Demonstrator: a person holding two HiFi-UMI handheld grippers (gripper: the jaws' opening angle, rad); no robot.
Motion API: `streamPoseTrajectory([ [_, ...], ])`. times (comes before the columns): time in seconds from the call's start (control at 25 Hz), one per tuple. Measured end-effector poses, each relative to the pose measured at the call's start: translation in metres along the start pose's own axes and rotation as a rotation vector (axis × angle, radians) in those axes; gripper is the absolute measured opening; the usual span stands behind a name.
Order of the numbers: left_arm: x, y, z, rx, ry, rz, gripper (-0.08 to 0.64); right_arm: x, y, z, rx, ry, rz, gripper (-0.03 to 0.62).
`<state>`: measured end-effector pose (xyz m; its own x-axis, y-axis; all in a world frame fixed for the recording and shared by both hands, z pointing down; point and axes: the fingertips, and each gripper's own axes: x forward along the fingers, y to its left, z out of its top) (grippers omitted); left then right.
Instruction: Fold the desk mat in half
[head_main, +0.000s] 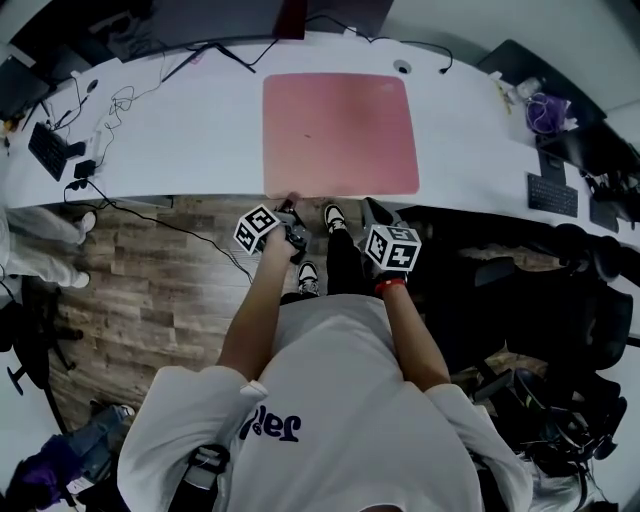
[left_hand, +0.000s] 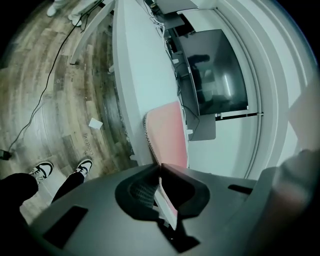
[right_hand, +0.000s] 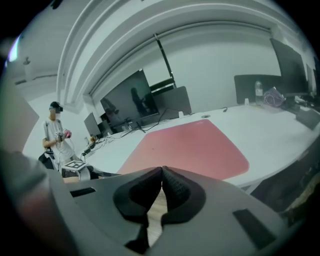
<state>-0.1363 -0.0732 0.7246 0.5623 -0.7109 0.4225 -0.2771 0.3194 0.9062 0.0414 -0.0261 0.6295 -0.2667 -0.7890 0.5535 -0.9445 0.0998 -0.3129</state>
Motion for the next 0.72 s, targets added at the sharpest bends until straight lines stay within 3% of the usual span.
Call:
streamPoseTrajectory([
  [0.24,-0.003,-0.032,0.003,-0.006,-0.004,-0.06,0.031,0.017,-0.012,-0.017,0.175,0.033,0.038,0.014],
  [0.4,0.002,-0.058,0.007,-0.011,-0.013,-0.094,0.031,0.025,-0.02,-0.023,0.281,0.055,0.065,0.072],
  [0.6,0.004,-0.075,0.01,-0.047,-0.019,-0.114,0.031,0.031,-0.038,-0.026,0.553,0.033,0.092,0.164],
  [0.72,0.004,-0.079,0.011,-0.055,-0.022,-0.117,0.031,0.036,-0.048,-0.026,0.689,0.008,0.104,0.169],
])
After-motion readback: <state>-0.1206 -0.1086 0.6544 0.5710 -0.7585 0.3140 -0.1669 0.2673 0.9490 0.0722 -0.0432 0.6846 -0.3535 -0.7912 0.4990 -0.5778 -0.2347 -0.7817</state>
